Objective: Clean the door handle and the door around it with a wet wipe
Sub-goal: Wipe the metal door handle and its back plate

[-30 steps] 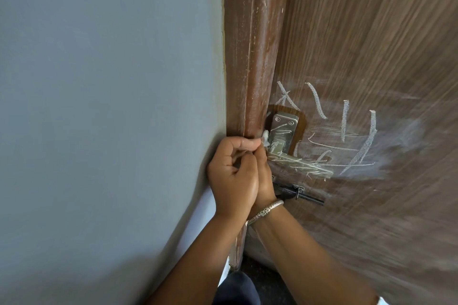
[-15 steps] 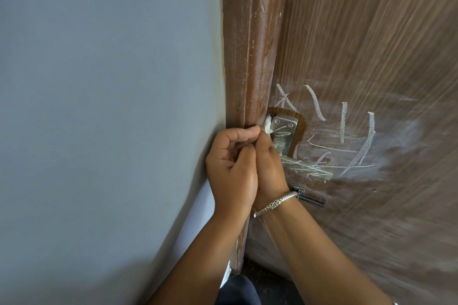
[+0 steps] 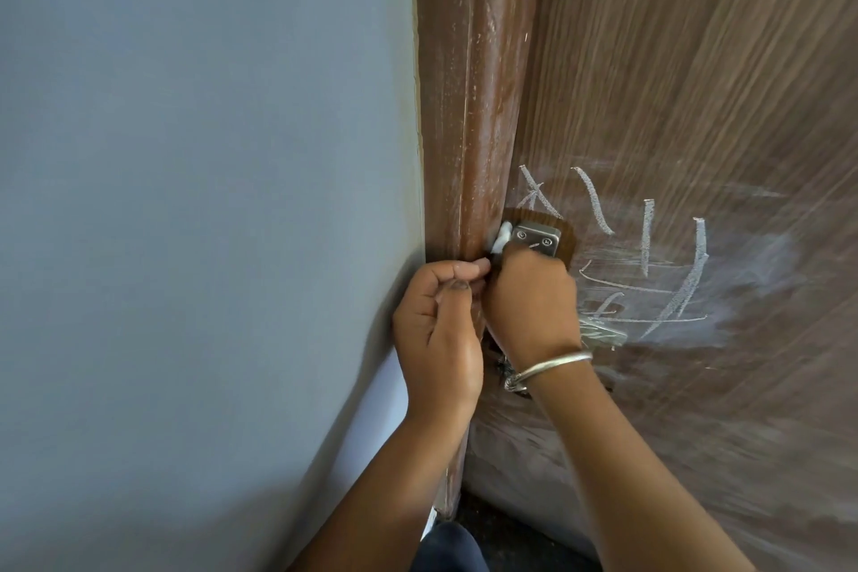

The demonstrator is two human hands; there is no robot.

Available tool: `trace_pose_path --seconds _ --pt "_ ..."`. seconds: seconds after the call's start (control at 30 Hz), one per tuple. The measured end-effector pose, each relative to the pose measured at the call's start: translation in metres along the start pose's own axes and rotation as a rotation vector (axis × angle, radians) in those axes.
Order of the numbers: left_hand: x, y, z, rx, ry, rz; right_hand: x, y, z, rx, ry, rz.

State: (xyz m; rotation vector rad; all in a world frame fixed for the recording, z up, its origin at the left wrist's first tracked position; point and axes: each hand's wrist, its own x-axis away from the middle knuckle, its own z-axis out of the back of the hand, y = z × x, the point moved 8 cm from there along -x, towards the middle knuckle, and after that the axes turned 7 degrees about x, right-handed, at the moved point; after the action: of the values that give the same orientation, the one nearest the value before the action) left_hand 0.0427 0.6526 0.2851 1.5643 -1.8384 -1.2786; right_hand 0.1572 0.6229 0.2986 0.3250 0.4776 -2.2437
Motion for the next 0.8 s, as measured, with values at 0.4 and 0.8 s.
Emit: trace_pose_path --seconds 0.4,0.8 --pt "0.002 0.013 -0.007 0.100 -0.050 -0.103 0.020 -0.011 0.019 -0.233 0.237 0.035" --pt "-0.003 0.022 -0.007 0.115 -0.063 -0.123 0.032 -0.016 -0.027 -0.477 -0.147 -0.035"
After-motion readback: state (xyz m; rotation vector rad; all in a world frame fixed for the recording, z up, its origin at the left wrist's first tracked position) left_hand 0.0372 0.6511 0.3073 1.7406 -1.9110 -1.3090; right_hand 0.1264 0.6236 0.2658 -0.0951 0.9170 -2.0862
